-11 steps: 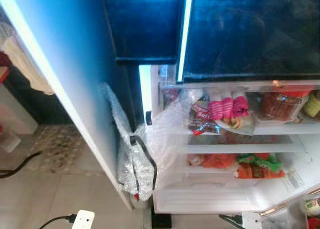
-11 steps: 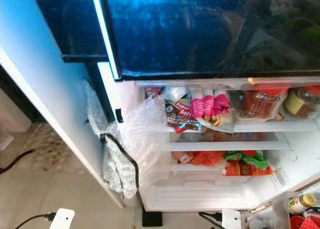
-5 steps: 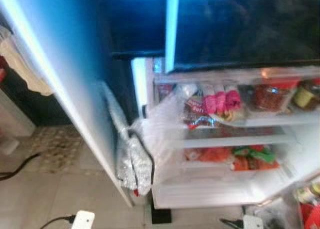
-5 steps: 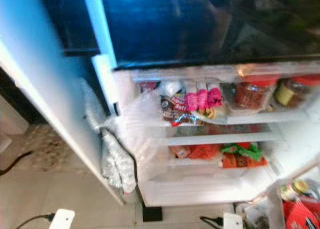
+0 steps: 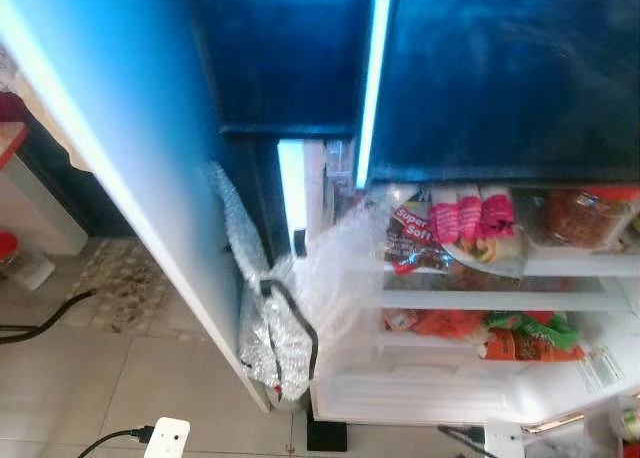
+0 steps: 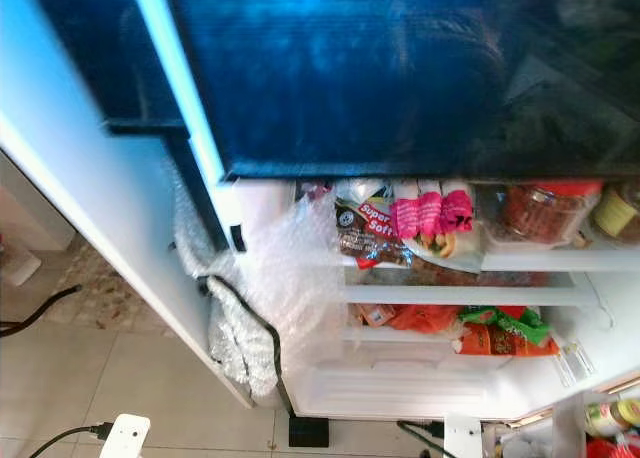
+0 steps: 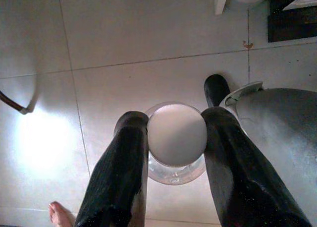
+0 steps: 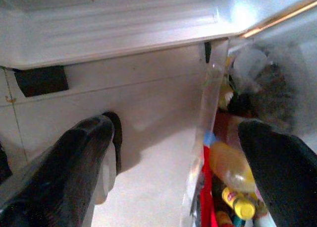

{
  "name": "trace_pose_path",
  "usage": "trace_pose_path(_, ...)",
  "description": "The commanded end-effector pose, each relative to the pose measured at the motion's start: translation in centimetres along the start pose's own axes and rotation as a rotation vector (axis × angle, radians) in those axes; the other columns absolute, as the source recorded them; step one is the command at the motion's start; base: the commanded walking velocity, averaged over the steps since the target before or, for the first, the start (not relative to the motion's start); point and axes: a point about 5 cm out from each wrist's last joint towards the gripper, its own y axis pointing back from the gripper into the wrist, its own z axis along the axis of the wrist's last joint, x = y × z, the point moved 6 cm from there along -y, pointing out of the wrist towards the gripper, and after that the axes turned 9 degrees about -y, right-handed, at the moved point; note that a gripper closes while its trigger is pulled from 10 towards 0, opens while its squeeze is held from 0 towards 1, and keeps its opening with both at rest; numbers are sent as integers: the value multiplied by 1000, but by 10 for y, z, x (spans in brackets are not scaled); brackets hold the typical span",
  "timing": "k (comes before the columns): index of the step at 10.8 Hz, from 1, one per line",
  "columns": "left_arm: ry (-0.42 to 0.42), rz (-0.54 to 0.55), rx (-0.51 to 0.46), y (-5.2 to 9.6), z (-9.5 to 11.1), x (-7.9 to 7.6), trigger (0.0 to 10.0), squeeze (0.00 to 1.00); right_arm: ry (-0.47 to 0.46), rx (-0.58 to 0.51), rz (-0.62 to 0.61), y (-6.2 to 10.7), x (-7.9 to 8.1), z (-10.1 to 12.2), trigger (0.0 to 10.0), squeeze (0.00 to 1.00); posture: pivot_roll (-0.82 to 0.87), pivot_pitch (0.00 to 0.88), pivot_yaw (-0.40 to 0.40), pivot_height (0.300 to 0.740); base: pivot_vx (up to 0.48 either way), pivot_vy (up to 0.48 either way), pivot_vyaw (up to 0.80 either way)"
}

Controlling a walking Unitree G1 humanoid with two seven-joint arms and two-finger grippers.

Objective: Restocking fridge

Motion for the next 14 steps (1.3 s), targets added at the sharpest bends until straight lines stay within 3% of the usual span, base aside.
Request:
trace_pose_path(1, 7, -6, 36, 2, -13, -1, 10000, 0, -1, 32, -3, 1, -2, -12, 10000, 0, -7, 76, 25, 740, -247, 0, 0)
trace_pose_path(6, 11, -6, 34, 2, -13, -1, 10000, 0, 2, 35, 0, 1, -2, -13, 10000, 0, -7, 78, 25, 740, -257, 0, 0)
trace_pose_path(14, 19, -2, 34, 2, -13, 0, 10000, 0, 2, 35, 2, 1, -1, -13, 10000, 0, -6, 79, 25, 740, 0, 0, 0)
